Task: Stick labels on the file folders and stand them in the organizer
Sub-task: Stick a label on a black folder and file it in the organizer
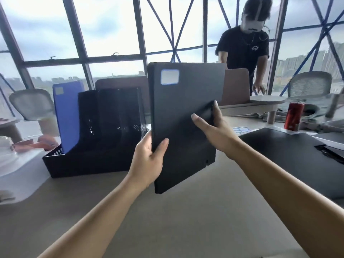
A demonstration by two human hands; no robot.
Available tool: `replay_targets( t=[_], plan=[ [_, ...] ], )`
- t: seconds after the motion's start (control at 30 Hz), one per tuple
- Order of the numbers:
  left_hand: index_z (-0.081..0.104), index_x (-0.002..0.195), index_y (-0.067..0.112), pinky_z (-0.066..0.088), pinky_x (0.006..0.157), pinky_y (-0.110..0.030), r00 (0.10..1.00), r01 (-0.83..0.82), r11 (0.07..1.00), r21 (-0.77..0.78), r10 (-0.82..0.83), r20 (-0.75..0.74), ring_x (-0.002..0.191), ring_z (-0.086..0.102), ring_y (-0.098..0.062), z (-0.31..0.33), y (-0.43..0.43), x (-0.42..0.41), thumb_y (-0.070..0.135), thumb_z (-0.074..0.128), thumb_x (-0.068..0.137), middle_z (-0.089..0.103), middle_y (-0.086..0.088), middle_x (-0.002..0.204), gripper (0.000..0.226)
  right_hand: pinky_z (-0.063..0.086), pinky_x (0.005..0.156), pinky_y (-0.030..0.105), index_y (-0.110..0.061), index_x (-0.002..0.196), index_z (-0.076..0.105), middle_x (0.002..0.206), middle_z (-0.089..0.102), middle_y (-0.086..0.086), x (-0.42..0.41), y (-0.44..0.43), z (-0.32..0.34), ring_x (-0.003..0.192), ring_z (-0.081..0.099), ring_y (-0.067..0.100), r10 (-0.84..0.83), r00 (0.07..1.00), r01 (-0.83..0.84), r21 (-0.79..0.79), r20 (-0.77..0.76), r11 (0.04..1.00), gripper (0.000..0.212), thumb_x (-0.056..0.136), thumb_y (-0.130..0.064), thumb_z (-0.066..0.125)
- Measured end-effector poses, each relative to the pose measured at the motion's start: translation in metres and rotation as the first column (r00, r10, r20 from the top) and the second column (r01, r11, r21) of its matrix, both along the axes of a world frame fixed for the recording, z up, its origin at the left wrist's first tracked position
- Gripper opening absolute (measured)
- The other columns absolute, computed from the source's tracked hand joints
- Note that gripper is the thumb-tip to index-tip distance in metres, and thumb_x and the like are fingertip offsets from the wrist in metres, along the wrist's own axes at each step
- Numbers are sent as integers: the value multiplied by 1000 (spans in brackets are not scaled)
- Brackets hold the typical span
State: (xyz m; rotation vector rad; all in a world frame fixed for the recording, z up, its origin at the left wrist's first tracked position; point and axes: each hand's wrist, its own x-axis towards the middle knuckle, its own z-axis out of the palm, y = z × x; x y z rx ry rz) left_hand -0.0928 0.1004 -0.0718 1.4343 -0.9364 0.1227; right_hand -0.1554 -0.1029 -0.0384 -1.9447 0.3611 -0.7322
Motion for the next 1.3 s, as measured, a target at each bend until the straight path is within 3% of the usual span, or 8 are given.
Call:
replay_targets(
  t=[0.17,0.37,0.47,0.6,0.8,1.03,1.13,1.3],
  plan=[
    [60,118,18,49,91,-21,992,-46,997,-67,53,110,108,65,-7,26,28,3,5,51,100,71,10,110,24,38,113,48,-68,140,-4,162,21,-14,38,43,37,144,34,16,195,977,-206,161,81,965,127,40,-91,70],
    [59,111,33,46,83,-9,949,-229,967,-113,248,196,100,63,7,62,85,31,6,52,99,69,30,101,31,38,114,43,-70,139,11,162,26,-12,95,114,69,143,37,12,328,926,-343,54,187,938,118,39,-91,71],
    [58,109,41,48,87,-13,915,-331,934,-131,352,199,104,63,5,75,113,52,9,54,99,68,33,102,34,39,113,41,-71,138,13,161,28,-12,123,146,83,142,38,10,392,889,-405,7,236,914,112,43,-89,71],
    [57,113,35,48,88,-13,885,-401,905,-139,422,197,103,62,9,86,135,82,9,55,98,67,28,104,30,40,113,40,-61,143,24,151,43,-20,162,179,104,136,44,5,449,838,-491,67,311,869,103,55,-80,74],
    [58,124,18,44,80,-4,840,-508,857,-88,515,171,94,60,17,86,147,134,10,55,98,65,20,104,27,43,109,46,-57,146,27,142,50,-24,212,207,114,130,50,7,561,783,-604,111,269,790,92,67,-69,73],
    [55,128,20,41,82,-1,824,-550,835,-2,542,166,96,55,23,76,146,182,10,55,98,61,23,110,31,53,95,49,-53,146,32,129,52,-28,262,204,103,118,56,5,593,768,-637,199,242,745,77,80,-57,71],
    [51,123,31,40,85,-1,814,-567,824,-2,561,148,99,53,24,73,144,196,13,53,99,56,31,110,30,47,102,57,-52,145,36,134,55,-25,277,205,101,129,54,18,583,774,-629,207,247,749,75,79,-57,71],
    [51,124,32,45,94,-11,808,-576,818,-9,571,146,106,55,17,69,142,209,12,53,99,59,28,115,31,38,112,48,-59,140,36,145,49,-22,292,213,100,135,46,9,594,774,-628,144,218,765,83,66,-69,72]
  ],
)
